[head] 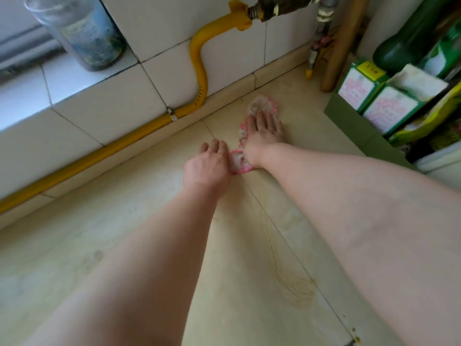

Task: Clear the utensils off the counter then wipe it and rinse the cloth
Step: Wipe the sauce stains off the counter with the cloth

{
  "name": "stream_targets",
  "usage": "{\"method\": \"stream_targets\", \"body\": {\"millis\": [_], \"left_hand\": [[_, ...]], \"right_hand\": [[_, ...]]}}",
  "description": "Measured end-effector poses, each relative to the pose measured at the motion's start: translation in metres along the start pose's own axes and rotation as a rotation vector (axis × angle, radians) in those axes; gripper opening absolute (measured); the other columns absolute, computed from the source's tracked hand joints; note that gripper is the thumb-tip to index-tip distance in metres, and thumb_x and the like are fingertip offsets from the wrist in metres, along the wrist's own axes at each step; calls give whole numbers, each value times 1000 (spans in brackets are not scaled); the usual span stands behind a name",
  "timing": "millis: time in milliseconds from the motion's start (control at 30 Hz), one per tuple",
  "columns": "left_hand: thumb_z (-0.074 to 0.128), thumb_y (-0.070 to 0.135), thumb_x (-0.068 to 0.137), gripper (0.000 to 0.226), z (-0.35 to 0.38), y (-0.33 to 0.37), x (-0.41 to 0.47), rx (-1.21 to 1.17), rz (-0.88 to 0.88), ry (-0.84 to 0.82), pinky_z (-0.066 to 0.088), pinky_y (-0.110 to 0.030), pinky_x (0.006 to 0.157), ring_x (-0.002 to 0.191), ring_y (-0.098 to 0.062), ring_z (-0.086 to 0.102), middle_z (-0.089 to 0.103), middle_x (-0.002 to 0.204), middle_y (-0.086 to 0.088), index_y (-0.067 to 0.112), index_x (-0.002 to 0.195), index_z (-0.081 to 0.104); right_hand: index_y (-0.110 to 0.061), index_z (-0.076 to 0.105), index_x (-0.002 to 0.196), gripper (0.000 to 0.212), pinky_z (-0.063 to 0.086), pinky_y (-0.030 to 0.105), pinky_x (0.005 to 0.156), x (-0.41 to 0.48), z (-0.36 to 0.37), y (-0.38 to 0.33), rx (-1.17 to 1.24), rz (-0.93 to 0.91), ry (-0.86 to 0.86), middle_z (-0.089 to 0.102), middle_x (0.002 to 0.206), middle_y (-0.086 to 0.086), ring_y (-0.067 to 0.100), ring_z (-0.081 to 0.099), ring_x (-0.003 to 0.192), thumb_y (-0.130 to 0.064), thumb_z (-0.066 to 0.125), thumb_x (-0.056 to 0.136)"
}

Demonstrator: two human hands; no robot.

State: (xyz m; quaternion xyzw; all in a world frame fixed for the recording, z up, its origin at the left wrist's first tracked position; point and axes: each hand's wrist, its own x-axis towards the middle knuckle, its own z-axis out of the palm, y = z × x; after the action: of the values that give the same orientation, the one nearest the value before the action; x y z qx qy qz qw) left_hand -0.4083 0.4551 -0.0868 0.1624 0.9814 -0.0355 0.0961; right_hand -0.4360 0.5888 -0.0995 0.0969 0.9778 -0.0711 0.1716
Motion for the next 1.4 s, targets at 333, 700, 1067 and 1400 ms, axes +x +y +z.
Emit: {"method": "stream_targets", "body": {"millis": [333, 700, 1067, 1400], "left_hand": [[31, 9, 97, 54, -12, 12, -11, 29, -43, -113, 45, -39, 95, 133, -28, 39, 36, 150, -6, 12, 151, 24], [42, -1, 84, 38, -19, 9, -102, -18, 46, -99, 44, -30, 68, 93, -29, 62, 66, 108, -10, 12, 111, 65], [35, -5, 82, 34, -37, 24, -159, -47, 211, -58, 49, -30, 67, 79, -26, 57, 55, 82, -6, 10, 99, 61], [40, -6, 80, 27, -51, 3, -176, -71, 162, -1, 51, -32, 68, 79, -27, 56, 51, 77, -4, 10, 92, 59]], "right_hand": [[-11, -4, 154, 67, -10, 40, 120, -77, 16, 49, -5, 213, -12, -10, 161, 10, 29, -11, 148, -40, 26, 102], [-17, -10, 153, 75, -10, 41, 119, -184, 61, 10, 40, 210, -85, -17, 161, 5, 26, -15, 148, -50, 30, 99], [-9, -14, 151, 73, 0, 44, 120, -293, 94, -2, 14, 421, -139, -15, 160, 12, 30, -10, 148, -45, 26, 102], [-14, 60, 120, 26, 46, 15, 73, -301, 48, -37, 986, 176, -45, 64, 112, 5, 21, 61, 102, -11, 51, 95]]}}
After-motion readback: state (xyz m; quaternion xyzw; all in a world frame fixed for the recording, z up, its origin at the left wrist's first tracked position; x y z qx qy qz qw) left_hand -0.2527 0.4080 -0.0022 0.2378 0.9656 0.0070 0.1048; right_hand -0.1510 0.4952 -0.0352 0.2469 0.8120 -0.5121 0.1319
